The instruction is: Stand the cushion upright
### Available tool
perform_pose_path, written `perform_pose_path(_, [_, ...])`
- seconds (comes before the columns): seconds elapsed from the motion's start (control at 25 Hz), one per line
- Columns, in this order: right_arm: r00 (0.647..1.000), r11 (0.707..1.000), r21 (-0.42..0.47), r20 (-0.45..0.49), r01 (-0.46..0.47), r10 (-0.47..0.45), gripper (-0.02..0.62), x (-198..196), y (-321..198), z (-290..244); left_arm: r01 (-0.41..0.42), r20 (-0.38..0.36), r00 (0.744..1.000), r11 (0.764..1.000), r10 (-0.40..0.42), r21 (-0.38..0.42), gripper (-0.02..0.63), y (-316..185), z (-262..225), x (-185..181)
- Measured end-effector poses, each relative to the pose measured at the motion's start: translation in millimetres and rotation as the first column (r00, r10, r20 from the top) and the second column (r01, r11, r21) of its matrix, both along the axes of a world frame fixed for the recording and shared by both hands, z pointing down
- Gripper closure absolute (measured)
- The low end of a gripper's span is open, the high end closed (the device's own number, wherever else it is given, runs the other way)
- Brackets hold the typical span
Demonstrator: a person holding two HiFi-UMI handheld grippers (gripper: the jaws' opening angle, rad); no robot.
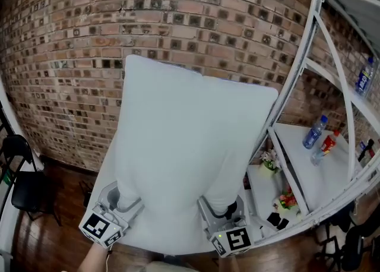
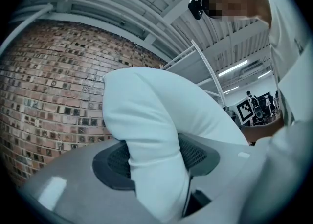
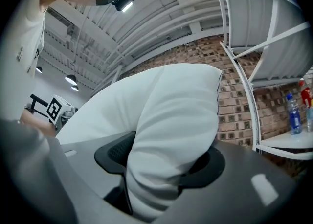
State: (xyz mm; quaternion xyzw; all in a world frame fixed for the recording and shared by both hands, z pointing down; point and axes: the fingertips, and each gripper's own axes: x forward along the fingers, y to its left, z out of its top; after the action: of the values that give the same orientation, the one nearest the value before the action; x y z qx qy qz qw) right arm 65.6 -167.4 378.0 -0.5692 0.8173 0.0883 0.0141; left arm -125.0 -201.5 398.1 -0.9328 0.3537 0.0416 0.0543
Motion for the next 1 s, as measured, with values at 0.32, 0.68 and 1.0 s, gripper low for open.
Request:
perform_pose_path(0.32, [1.000, 1.000, 0.031, -0.019, 0.003, -0.003, 0.310, 16, -60, -7, 0.015, 0.001, 1.000, 1.000, -0.015, 0.015, 0.336, -60, -5, 17])
perform_pose_path(0.68, [0.998, 0.996, 0.086, -0.054, -0.005, 0.010, 0.311, 35, -121, -14, 0.062, 0.003, 0.998, 0.997, -0.063, 0.040, 0.336, -119, -8, 35])
perform_pose_path(1.0, [0.997, 0.994, 0.105, -0.075, -0.025, 0.033, 0.314, 62, -162, -14, 0.103, 0.023, 0.994, 0.994, -0.104, 0.047, 0.336, -168, -4, 63])
